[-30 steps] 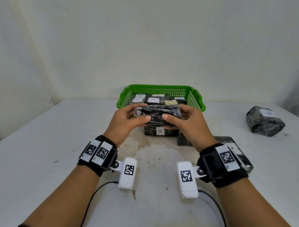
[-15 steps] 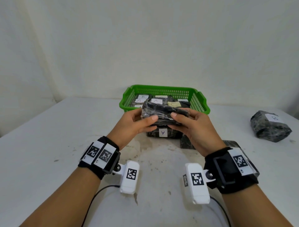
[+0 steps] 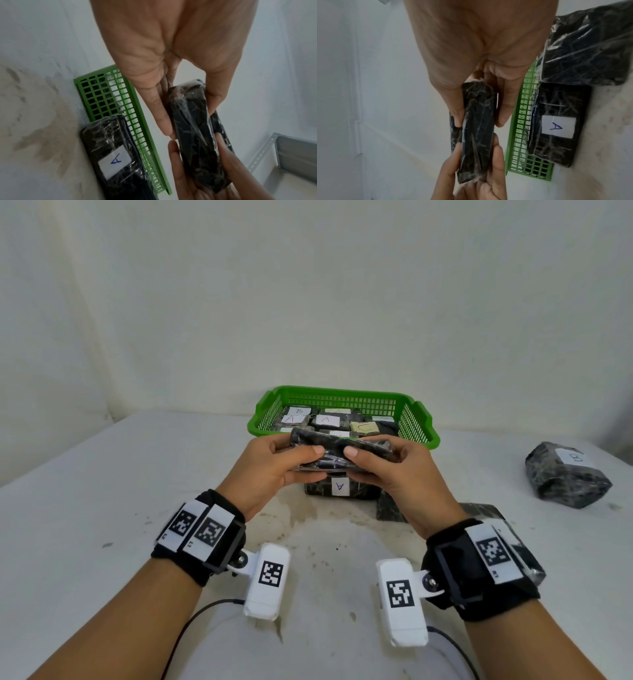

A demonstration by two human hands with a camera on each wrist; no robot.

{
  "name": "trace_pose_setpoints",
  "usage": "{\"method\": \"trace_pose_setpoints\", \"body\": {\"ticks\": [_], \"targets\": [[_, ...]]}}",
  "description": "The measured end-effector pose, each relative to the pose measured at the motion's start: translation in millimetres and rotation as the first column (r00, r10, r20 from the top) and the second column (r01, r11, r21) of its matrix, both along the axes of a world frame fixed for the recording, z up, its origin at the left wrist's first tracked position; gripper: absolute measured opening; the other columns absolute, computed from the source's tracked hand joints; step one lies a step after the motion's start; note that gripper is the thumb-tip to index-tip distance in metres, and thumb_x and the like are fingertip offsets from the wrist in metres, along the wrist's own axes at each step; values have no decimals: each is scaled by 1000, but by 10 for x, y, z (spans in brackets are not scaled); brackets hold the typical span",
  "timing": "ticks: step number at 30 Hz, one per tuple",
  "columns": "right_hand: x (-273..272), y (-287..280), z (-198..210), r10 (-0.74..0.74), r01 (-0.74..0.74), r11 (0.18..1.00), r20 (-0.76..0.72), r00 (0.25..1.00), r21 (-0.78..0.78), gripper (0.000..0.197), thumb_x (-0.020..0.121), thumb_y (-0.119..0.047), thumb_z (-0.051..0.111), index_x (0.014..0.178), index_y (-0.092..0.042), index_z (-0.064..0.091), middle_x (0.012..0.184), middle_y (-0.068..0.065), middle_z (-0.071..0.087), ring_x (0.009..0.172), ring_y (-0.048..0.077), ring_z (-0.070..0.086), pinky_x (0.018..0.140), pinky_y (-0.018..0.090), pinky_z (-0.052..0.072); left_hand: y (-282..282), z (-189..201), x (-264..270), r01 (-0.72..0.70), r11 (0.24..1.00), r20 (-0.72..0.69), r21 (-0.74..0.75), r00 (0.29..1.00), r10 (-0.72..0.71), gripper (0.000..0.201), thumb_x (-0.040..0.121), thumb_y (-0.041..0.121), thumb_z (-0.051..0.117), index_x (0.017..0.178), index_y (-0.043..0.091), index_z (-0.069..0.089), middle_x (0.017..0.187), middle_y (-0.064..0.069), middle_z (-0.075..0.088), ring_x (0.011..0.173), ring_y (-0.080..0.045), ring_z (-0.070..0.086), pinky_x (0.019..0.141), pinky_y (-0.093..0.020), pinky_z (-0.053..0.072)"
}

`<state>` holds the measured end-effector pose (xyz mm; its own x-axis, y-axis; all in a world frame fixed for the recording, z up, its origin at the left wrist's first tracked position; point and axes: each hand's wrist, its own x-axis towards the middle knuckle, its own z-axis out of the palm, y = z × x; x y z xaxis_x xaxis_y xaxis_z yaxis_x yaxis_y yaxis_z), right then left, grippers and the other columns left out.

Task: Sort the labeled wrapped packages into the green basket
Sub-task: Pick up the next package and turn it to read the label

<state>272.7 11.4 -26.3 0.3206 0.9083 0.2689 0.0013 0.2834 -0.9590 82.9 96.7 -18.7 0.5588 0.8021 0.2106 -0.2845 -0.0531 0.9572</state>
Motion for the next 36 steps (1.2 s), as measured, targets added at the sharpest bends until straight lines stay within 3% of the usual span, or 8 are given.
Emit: {"method": "trace_pose_setpoints", "body": {"ticks": [6,10,17,20,24,29,33,36], "targets": [[23,-11,-4,-29,28,1000,59,998,14,30,82,-4,85,109,0,74,108,15,79,100,30,78,97,48,60,8,-28,11,-65,997,-11,48,998,66,40,77,9,74,114,-5,67,108,-20,73,98,-29,72,81,-39,60],[31,-37,33,48,-49,999,29,998,16,37,78,-12,85,113,-8,73,119,14,75,105,29,77,93,42,61,23,-37,9,-79,996,5,51,997,79,44,76,9,74,118,-3,66,111,-21,72,100,-29,71,84,-39,60],[81,-96,83,32,-34,999,73,997,24,26,88,-3,77,114,-1,73,118,16,75,102,26,77,83,35,65,13,-35,16,-4,1000,19,17,1000,4,39,81,4,69,118,-5,64,115,-22,70,102,-29,70,80,-36,60],[92,-85,71,-12,8,1000,144,990,27,31,84,-3,82,114,-7,74,117,10,76,105,23,77,89,38,64,37,-53,15,-32,999,17,20,999,31,33,83,-2,67,116,-5,65,113,-21,71,99,-27,70,81,-36,61],[122,-78,54,-79,68,996,184,980,63,27,83,-3,83,108,-9,76,109,7,79,104,20,76,94,43,62,48,-43,-12,4,1000,28,-7,1000,-3,48,76,8,71,121,-5,62,118,-24,68,110,-34,67,88,-40,59],[76,-106,70,-85,67,995,266,960,76,38,82,-1,84,115,-18,73,118,-6,75,107,8,73,91,24,60,77,-73,-2,-85,989,6,120,996,85,55,62,6,84,115,11,69,112,-13,73,107,-27,69,93,-38,56],[36,-84,63,23,-22,999,27,999,-35,67,76,-23,88,137,-19,59,131,4,69,108,22,76,90,38,63,91,-98,-7,-142,939,-5,313,988,151,54,70,-11,79,115,18,66,116,-6,72,111,-20,68,98,-39,52],[-7,-74,78,33,-39,997,-85,996,-65,33,93,-22,75,124,-14,65,120,13,76,105,33,76,93,45,62,93,-97,-15,-126,923,1,363,991,135,57,69,-15,77,113,19,64,116,-3,71,111,-17,67,96,-31,53]]}}
